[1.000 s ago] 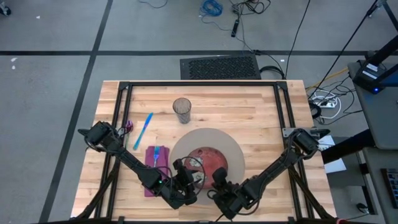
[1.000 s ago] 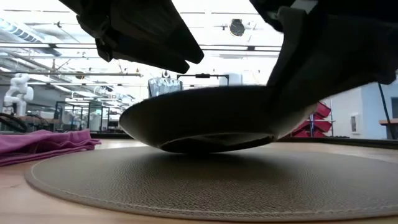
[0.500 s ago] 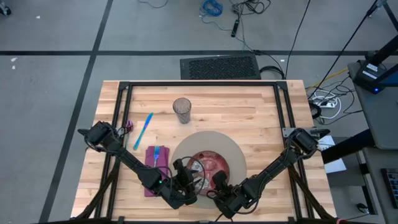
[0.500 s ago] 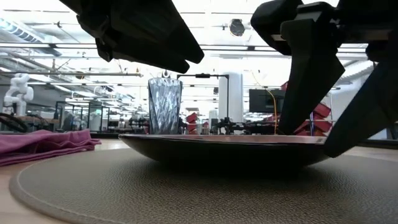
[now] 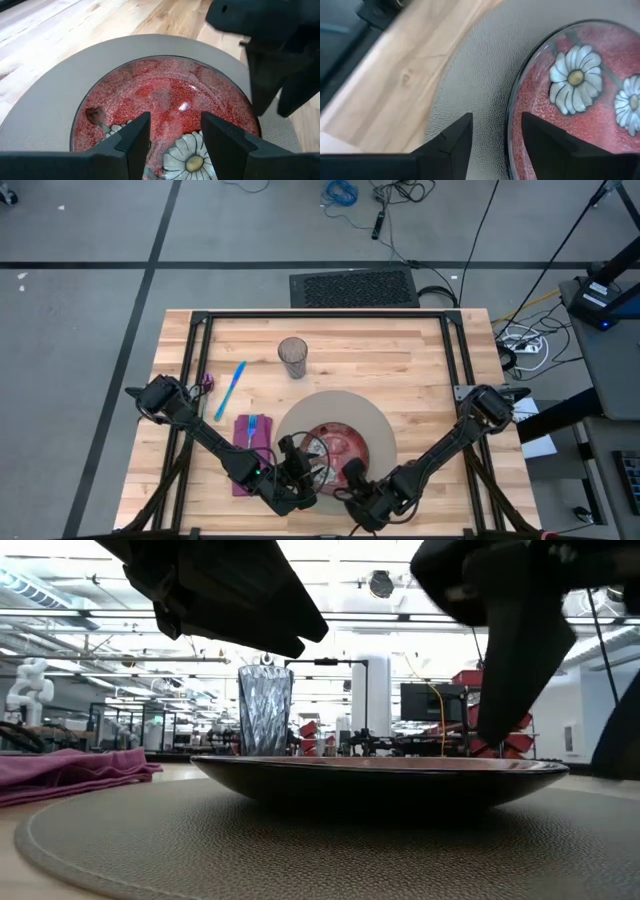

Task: Set table place
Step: Move the blue table knife to the right side of the gray placemat

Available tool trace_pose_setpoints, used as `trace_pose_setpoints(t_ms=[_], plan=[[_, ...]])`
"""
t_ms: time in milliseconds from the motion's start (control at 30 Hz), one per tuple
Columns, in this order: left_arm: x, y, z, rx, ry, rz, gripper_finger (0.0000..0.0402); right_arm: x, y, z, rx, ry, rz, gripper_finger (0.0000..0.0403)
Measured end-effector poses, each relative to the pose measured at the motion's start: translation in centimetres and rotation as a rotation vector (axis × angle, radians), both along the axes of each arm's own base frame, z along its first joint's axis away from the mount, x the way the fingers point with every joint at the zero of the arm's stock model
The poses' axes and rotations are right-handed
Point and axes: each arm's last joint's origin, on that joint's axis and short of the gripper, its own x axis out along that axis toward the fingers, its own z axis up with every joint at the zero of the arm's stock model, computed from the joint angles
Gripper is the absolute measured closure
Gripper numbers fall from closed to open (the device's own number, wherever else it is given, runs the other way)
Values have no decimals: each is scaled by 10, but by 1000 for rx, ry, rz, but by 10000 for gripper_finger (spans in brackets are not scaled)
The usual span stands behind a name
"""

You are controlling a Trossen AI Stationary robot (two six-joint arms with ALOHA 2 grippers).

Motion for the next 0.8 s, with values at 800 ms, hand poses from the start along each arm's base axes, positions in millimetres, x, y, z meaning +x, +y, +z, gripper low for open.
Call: trace_pose_setpoints(t_ms=[800], plan=[[-33, 118, 45, 168, 519, 438, 240, -58, 18, 26, -64, 29, -159, 248]])
